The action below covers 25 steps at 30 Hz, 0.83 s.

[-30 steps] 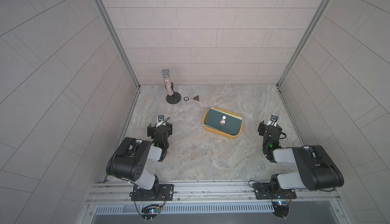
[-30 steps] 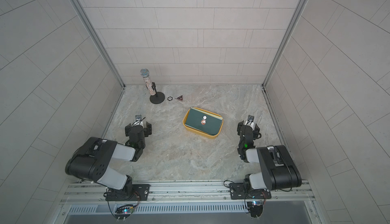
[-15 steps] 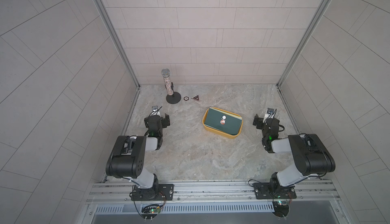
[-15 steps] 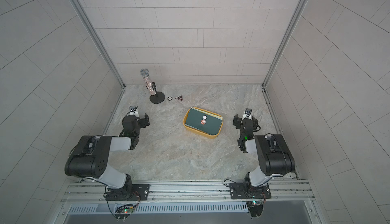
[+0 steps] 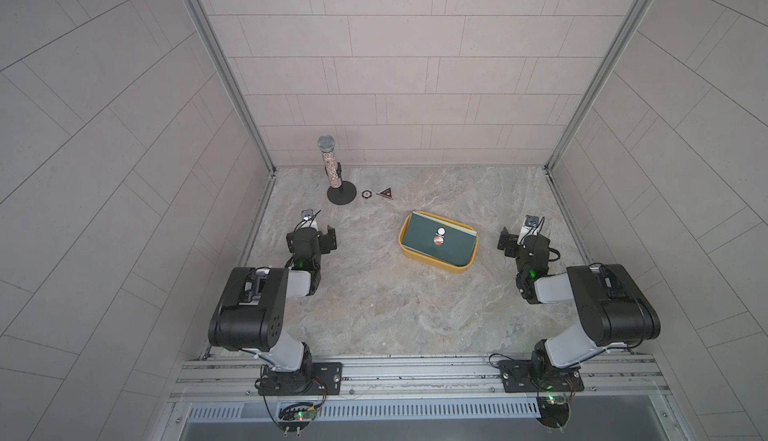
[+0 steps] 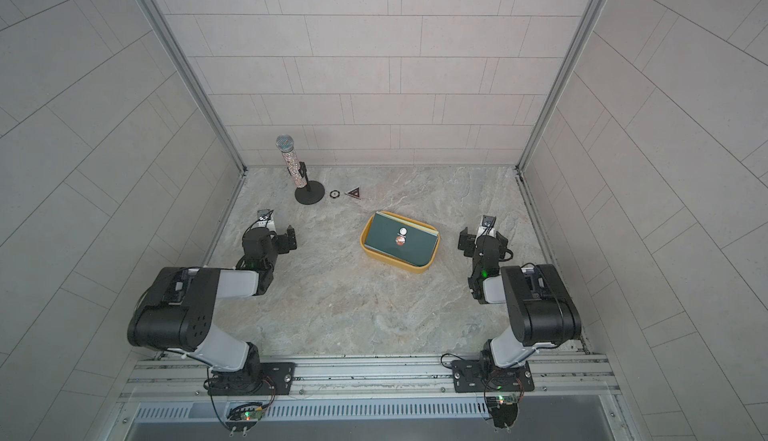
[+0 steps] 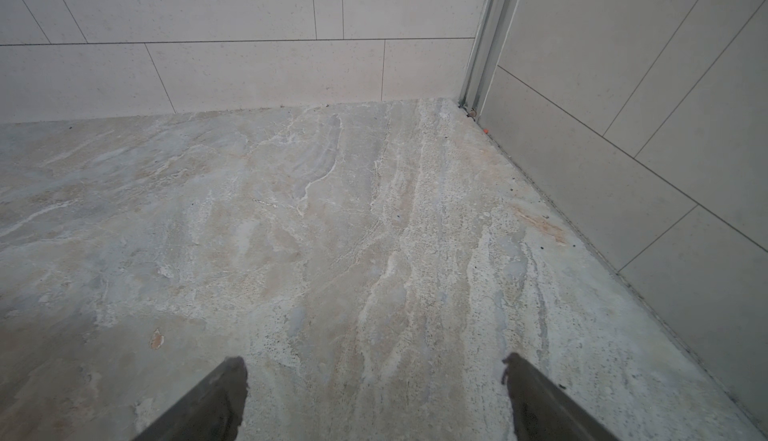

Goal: Put the sealed envelopes into the storage box
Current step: Reset both arms

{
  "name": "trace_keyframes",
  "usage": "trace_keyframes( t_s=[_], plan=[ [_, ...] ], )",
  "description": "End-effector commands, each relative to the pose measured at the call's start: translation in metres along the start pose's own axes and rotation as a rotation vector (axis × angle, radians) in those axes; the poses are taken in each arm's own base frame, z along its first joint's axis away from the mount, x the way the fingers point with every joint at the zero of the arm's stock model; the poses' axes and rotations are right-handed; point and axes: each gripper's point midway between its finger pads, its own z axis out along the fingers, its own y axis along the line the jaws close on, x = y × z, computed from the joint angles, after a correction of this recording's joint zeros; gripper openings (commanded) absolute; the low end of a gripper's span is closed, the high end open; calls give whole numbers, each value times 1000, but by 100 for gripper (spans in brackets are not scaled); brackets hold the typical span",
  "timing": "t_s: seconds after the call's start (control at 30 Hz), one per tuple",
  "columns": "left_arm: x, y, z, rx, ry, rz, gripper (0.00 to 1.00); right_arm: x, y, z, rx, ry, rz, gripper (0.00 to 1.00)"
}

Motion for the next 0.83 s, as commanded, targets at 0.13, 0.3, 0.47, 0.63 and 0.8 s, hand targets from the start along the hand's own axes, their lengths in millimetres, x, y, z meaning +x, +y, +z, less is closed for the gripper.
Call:
trace_keyframes(
  t_s=[0.13, 0.3, 0.47, 0.63, 0.8],
  plan=[
    [1, -1, -2, 6, 1, -7, 100, -2, 0, 1, -1, -5, -5, 100],
    [1, -1, -2, 6, 3, -6, 100, -2, 0, 1, -2, -4, -5, 100],
    [1, -1, -2, 6, 3, -6, 100, -2, 0, 1, -1, -3, -5, 100],
    [4, -1, 2, 3, 18, -5, 100, -2, 0, 1, -1, -3, -4, 100],
    [1, -1, -2, 9, 2, -8, 100, -3, 0, 1, -1, -5, -4, 100]
  ],
)
